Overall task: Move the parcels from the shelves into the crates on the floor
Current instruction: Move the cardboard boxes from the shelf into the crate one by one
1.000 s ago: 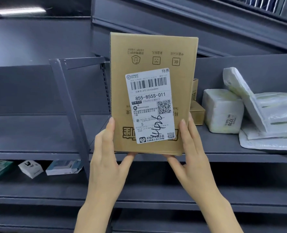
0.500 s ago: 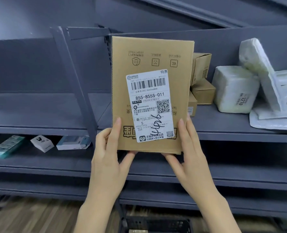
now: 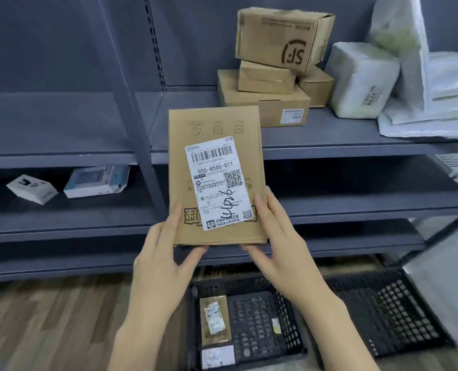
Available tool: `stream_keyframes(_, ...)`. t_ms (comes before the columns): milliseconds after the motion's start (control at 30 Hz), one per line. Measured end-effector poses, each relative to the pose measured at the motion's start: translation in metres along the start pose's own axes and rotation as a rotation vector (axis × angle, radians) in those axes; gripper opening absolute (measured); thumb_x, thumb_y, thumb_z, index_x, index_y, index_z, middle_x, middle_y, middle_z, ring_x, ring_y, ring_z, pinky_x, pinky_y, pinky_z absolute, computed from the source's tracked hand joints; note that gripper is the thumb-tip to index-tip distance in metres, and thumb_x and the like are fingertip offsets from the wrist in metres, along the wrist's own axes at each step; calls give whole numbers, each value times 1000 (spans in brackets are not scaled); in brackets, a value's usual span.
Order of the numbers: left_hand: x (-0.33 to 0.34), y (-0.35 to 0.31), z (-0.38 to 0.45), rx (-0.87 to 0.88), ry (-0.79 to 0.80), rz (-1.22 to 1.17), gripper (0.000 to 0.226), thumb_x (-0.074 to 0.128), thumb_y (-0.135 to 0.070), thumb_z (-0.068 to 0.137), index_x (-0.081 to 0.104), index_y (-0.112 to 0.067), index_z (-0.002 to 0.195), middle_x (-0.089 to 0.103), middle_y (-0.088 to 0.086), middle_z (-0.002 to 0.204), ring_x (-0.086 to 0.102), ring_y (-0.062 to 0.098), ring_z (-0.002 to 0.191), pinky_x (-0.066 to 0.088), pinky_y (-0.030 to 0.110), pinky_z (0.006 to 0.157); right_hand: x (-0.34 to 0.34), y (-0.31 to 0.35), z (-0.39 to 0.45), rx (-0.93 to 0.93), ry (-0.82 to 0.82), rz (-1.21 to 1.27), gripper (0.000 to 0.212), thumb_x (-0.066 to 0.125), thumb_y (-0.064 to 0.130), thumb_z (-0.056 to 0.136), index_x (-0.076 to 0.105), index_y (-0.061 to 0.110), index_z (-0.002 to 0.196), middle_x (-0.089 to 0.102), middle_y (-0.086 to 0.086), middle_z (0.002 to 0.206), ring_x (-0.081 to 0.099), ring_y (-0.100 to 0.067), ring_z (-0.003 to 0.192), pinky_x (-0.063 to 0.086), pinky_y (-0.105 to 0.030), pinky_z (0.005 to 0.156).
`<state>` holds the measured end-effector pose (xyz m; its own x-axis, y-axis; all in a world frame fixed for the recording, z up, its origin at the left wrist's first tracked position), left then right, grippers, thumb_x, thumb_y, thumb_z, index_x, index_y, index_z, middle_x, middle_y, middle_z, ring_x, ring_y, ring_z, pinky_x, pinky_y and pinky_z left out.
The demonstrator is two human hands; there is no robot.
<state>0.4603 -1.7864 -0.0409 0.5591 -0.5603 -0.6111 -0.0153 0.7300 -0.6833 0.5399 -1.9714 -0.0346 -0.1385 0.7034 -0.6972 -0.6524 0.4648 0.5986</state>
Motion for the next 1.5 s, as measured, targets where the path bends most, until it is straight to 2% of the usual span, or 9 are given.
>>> stream_keyframes(167,27,30,-38,-145,189,-46,78,74,-39,74,28,-47,137,49,-20,101,49,-11,83,35,7,72,22,-17,-47,167,128,-32,80,61,29,91,7,36,150,-1,15,159,5,10,140,19,-5,105)
stream_keyframes(333,74,59,-81,-249,417,-26,84,72,-41,76,24,-39,145,53,-13,98,51,0,77,39,21,72,48,-47,-99,329,208,-47,81,61,28,91,3,38,148,-6,22,155,11,16,131,12,2,102)
stream_keyframes(500,124,106,-126,-365,620,64,84,65,-51,80,16,-41,147,59,-3,101,60,17,94,37,21,70,97,-92,-148,487,333,21,81,59,32,92,-2,43,143,-7,19,155,33,-5,135,40,-23,102)
stream_keyframes(633,176,152,-155,-433,756,171,84,59,-56,83,9,-39,148,64,1,111,60,12,82,41,22,69,145,-147,-177,556,471,7,84,54,38,93,-14,32,142,-9,10,157,14,-9,145,21,-16,110)
stream_keyframes(733,220,190,-173,-493,767,179,83,63,-52,82,17,-35,149,65,3,100,51,8,67,43,21,66,183,-196,-190,574,581,-34,86,52,40,94,-13,23,148,-8,6,159,22,-13,143,24,-20,109)
stream_keyframes(867,291,258,-202,-481,796,254,81,59,-54,84,15,-36,149,65,3,93,56,12,72,39,22,58,245,-270,-210,510,670,-86,78,51,38,95,0,21,151,-6,0,160,28,-25,140,29,-32,111)
stream_keyframes(1000,368,323,-234,-413,881,211,81,57,-54,85,14,-32,150,60,1,127,62,18,97,51,29,81,301,-338,-246,523,688,-131,75,51,36,96,4,20,152,-3,-1,160,27,-27,140,26,-29,109)
stream_keyframes(1267,498,418,-258,-171,1074,345,68,50,-46,93,18,-20,148,56,-1,77,61,19,76,52,34,68,394,-467,-293,525,756,-201,79,51,38,96,-1,19,152,1,-2,160,22,-23,142,22,-28,111)
stream_keyframes(1500,542,465,-281,-218,1220,287,70,49,-28,96,4,-21,149,62,11,94,60,22,84,51,36,74,451,-532,-295,458,869,-336,78,48,39,97,-3,16,152,-5,-9,160,24,-25,142,28,-32,112)
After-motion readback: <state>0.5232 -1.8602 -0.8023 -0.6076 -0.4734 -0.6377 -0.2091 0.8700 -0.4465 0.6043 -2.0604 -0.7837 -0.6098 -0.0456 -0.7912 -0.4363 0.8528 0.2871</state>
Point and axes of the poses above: each hand's wrist, its own z-axis towards the middle knuckle, its own x-axis out of the palm, y = z × x, the point moved 2 cm from there along z, towards the middle knuckle
